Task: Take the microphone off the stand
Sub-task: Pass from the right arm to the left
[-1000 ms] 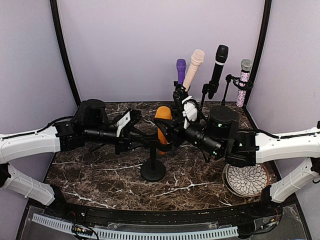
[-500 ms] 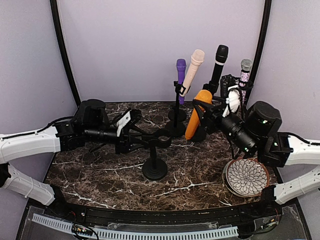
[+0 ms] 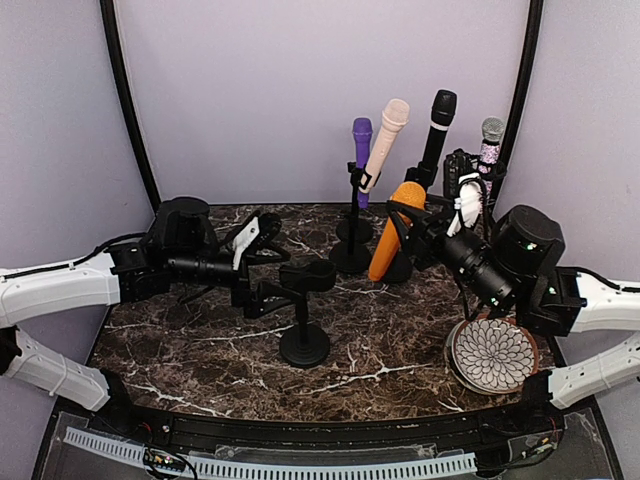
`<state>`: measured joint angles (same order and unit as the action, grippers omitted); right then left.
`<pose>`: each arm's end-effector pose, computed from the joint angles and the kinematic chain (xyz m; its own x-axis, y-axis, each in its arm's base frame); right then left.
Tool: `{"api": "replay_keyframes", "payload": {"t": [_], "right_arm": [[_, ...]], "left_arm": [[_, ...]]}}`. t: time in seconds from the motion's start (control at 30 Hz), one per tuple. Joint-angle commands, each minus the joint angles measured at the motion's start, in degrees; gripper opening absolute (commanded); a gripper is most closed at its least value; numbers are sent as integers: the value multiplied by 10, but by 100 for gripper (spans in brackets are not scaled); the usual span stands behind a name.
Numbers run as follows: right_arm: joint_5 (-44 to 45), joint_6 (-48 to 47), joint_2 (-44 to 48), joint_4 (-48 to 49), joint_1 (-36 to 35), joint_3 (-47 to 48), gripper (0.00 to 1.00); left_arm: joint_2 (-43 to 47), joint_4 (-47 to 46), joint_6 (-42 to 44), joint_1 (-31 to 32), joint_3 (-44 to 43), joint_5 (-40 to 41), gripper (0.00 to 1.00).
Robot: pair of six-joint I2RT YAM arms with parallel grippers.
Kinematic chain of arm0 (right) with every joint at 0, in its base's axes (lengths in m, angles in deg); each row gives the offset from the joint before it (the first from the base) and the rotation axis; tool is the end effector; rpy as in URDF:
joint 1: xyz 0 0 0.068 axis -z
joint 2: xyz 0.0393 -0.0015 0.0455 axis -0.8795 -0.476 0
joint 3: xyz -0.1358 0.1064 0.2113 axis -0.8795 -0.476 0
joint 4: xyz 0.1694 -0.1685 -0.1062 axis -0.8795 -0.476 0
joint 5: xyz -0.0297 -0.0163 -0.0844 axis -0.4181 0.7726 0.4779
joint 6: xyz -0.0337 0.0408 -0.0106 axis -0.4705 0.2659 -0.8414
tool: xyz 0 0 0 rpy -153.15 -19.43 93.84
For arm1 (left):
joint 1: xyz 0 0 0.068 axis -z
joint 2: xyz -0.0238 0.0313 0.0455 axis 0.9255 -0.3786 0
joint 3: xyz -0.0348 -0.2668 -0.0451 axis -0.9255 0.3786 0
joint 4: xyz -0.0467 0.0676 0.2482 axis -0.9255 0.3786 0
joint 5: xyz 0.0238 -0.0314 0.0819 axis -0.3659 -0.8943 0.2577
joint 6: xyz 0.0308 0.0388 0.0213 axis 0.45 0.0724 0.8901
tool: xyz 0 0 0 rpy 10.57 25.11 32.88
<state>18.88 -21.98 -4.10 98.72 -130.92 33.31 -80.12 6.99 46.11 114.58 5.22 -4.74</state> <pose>0.1007 0.2084 0.3713 0.0360 0.1840 -0.9823 -0.5604 0.8175 0.1326 0.1814 -0.2175 0.3061 -0.0026 0.2702 -0.9628 0.9706 0.2323 0.0625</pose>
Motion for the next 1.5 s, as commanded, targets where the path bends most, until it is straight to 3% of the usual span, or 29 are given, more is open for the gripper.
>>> {"api": "replay_keyframes", "payload": {"t": [0.0,0.3,0.57,0.77,1.1,1.2,1.3,1.47], "right_arm": [[-13,8,18,18,-1,12,3],[-51,6,22,23,-1,41,3],[-146,26,-23,-13,2,154,3],[-238,54,-98,-27,3,243,3],[-304,84,-184,-47,3,320,3],[-318,92,-196,-45,3,327,3],[-329,99,-205,-43,4,331,3],[-333,106,-214,-42,7,334,3]], "left_arm": [[34,-31,-18,1,-1,-13,99],[65,-58,-77,1,-28,4,99],[38,-51,-158,1,-99,-9,99],[2,4,-160,2,-184,-49,99],[7,39,-144,2,-217,-68,99],[5,44,-142,2,-217,-78,89],[4,48,-138,2,-217,-75,73],[9,40,-132,1,-210,-74,64]]}}
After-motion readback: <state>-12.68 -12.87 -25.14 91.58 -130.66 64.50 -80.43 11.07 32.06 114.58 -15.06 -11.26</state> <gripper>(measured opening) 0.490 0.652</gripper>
